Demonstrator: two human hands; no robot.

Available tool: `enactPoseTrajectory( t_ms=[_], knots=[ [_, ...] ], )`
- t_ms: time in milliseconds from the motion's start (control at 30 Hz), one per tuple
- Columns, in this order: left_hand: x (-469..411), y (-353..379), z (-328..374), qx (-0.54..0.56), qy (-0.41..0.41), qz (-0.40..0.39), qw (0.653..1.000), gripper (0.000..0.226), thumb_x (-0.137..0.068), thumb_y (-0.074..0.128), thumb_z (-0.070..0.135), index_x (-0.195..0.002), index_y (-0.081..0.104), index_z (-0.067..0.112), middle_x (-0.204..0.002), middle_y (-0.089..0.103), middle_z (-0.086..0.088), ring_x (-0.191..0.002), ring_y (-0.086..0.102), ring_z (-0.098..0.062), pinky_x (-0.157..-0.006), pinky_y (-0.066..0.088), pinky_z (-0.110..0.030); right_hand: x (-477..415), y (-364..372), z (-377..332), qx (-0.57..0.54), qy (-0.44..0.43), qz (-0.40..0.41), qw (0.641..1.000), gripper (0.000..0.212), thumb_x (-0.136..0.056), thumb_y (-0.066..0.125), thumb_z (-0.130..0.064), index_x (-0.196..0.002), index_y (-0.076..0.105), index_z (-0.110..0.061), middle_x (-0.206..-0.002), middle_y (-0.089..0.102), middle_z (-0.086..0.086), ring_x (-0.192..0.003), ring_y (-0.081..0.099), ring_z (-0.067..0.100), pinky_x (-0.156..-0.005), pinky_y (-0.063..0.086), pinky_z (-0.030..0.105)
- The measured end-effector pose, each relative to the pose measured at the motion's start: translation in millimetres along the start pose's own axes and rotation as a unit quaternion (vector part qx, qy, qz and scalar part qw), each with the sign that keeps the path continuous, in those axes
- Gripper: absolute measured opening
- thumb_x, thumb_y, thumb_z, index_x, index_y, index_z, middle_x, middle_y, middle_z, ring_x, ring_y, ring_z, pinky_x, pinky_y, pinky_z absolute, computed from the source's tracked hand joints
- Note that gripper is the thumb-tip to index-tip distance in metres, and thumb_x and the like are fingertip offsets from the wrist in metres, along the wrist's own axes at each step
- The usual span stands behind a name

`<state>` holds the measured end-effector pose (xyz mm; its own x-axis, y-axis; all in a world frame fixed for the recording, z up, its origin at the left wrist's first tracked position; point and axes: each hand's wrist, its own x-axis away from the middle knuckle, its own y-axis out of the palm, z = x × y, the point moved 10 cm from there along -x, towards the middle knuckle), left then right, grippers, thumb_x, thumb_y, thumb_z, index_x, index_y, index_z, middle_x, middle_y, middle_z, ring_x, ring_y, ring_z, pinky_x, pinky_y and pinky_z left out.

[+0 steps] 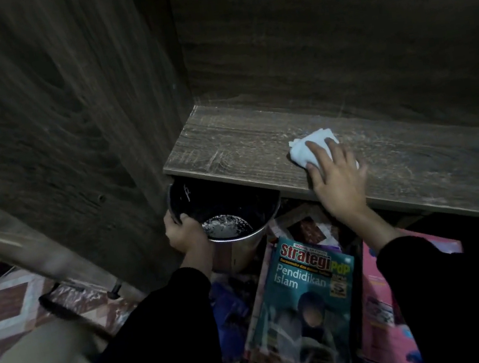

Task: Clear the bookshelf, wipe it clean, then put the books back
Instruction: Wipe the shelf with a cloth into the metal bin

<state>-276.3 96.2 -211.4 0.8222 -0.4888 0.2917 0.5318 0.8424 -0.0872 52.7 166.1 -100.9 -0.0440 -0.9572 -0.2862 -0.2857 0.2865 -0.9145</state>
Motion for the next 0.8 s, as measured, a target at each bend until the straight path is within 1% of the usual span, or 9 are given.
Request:
enactPoseTrajectory(
  t_ms=[133,267,533,600,667,700,733,767,800],
  knots=[
    [2,10,-12,-0.019,0.017,0.013,1.000,0.038,-0.092,0.048,-0.001,-0.128,0.057,0.003,-0.122,0.062,-0.019,-0.114,0.057,-0.032,-0.092,0.038,-0.027,4,2,-3,0.025,-0.008,0.054,0.998,0.049,-0.093,0.031,-0.039,-0.135,0.052,-0.022,-0.140,0.049,0.014,-0.129,0.042,0.034,-0.101,0.027,0.053],
    [-6,17,-34,-0.047,0.016,0.012,0.999,0.038,-0.094,0.046,-0.001,-0.131,0.054,0.003,-0.128,0.058,-0.020,-0.119,0.053,-0.032,-0.094,0.034,-0.026,4,1,-4,0.034,-0.012,0.090,0.995,0.046,-0.093,0.034,-0.037,-0.133,0.053,-0.023,-0.137,0.051,0.013,-0.127,0.043,0.034,-0.099,0.031,0.053],
    [-29,32,-84,-0.058,-0.014,-0.025,0.998,0.037,-0.094,0.048,0.001,-0.129,0.055,0.007,-0.123,0.061,-0.019,-0.113,0.057,-0.032,-0.095,0.043,-0.034,4,3,-4,0.047,-0.018,0.113,0.992,0.044,-0.094,0.037,-0.035,-0.133,0.052,-0.022,-0.137,0.052,0.013,-0.126,0.045,0.034,-0.098,0.033,0.051],
    [-31,35,-88,-0.044,-0.008,-0.043,0.998,0.037,-0.095,0.045,-0.001,-0.130,0.053,0.005,-0.122,0.060,-0.019,-0.112,0.056,-0.031,-0.091,0.045,-0.032,4,2,-3,0.048,-0.017,0.118,0.992,0.043,-0.094,0.039,-0.034,-0.132,0.053,-0.022,-0.137,0.052,0.013,-0.126,0.045,0.034,-0.097,0.034,0.051],
    [-33,39,-88,-0.047,0.001,-0.069,0.997,0.037,-0.096,0.043,-0.003,-0.132,0.049,0.003,-0.118,0.057,-0.017,-0.107,0.055,-0.026,-0.082,0.047,-0.024,4,2,-4,0.050,-0.017,0.122,0.991,0.042,-0.094,0.041,-0.033,-0.132,0.053,-0.022,-0.137,0.052,0.013,-0.126,0.044,0.034,-0.097,0.035,0.051],
    [-35,41,-86,-0.054,0.010,-0.086,0.995,0.038,-0.096,0.042,-0.003,-0.133,0.046,0.004,-0.119,0.056,-0.017,-0.109,0.055,-0.026,-0.084,0.049,-0.024,4,2,-4,0.051,-0.017,0.124,0.991,0.041,-0.094,0.041,-0.033,-0.132,0.052,-0.022,-0.137,0.052,0.013,-0.126,0.045,0.034,-0.097,0.036,0.052],
    [-37,44,-87,-0.063,0.020,-0.104,0.992,0.040,-0.096,0.042,-0.002,-0.136,0.044,0.006,-0.124,0.055,-0.018,-0.114,0.054,-0.030,-0.093,0.048,-0.029,4,2,-4,0.050,-0.016,0.124,0.991,0.041,-0.094,0.041,-0.033,-0.132,0.052,-0.022,-0.137,0.052,0.013,-0.126,0.045,0.034,-0.097,0.036,0.052],
    [-38,47,-87,-0.084,0.024,-0.121,0.989,0.044,-0.096,0.043,-0.001,-0.139,0.039,0.009,-0.130,0.052,-0.020,-0.121,0.052,-0.032,-0.100,0.044,-0.034,4,2,-3,0.048,-0.016,0.124,0.991,0.041,-0.094,0.041,-0.033,-0.132,0.052,-0.022,-0.137,0.052,0.013,-0.125,0.045,0.034,-0.097,0.036,0.053],
    [-39,49,-88,-0.112,0.027,-0.135,0.984,0.050,-0.096,0.044,0.000,-0.144,0.034,0.011,-0.135,0.049,-0.022,-0.124,0.049,-0.033,-0.103,0.039,-0.035,4,3,-3,0.046,-0.015,0.121,0.991,0.041,-0.094,0.040,-0.033,-0.132,0.052,-0.023,-0.137,0.051,0.013,-0.125,0.045,0.034,-0.097,0.035,0.053]
  ],
)
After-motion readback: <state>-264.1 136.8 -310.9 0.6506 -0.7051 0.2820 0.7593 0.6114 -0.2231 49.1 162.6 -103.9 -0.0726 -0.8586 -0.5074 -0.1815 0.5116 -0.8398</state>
